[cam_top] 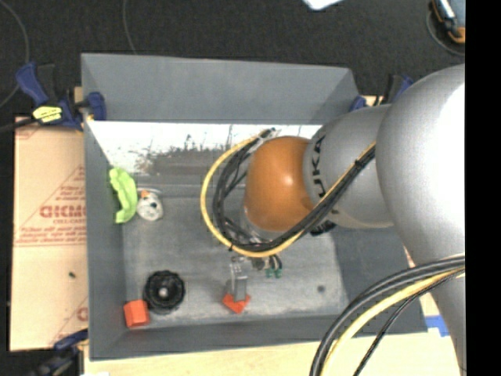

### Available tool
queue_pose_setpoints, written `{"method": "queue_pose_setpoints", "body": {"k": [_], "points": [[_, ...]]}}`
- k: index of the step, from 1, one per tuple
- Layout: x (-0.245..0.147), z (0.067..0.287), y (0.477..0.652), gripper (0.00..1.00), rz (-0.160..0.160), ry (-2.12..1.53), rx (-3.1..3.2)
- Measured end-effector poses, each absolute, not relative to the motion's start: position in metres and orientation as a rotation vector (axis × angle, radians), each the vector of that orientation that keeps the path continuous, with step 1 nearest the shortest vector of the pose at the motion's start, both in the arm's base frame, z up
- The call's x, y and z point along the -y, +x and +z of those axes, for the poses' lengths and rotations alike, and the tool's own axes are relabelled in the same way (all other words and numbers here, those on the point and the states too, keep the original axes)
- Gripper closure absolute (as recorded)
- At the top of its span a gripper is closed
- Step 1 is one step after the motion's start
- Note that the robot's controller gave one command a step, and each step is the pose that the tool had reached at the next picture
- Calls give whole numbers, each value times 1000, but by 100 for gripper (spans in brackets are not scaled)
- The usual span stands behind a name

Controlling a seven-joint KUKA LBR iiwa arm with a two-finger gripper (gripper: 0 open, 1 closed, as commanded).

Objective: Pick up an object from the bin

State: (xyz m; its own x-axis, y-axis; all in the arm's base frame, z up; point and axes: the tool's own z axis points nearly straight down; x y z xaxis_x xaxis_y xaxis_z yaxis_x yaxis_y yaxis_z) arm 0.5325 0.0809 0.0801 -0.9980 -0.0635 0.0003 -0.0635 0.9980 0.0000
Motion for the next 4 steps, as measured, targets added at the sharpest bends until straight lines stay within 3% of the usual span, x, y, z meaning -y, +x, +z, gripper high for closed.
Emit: {"method": "queue_pose_setpoints", "body": {"k": [1, 2, 3, 4], "points": [[-107, 141, 516, 0, 1, 186, 3143], [-223, 100, 508, 0, -7, 239, 3134], [-206, 72, 484, 0, 0, 535, 3115], [-187, 73, 492, 100, -16, 371, 3131]]}}
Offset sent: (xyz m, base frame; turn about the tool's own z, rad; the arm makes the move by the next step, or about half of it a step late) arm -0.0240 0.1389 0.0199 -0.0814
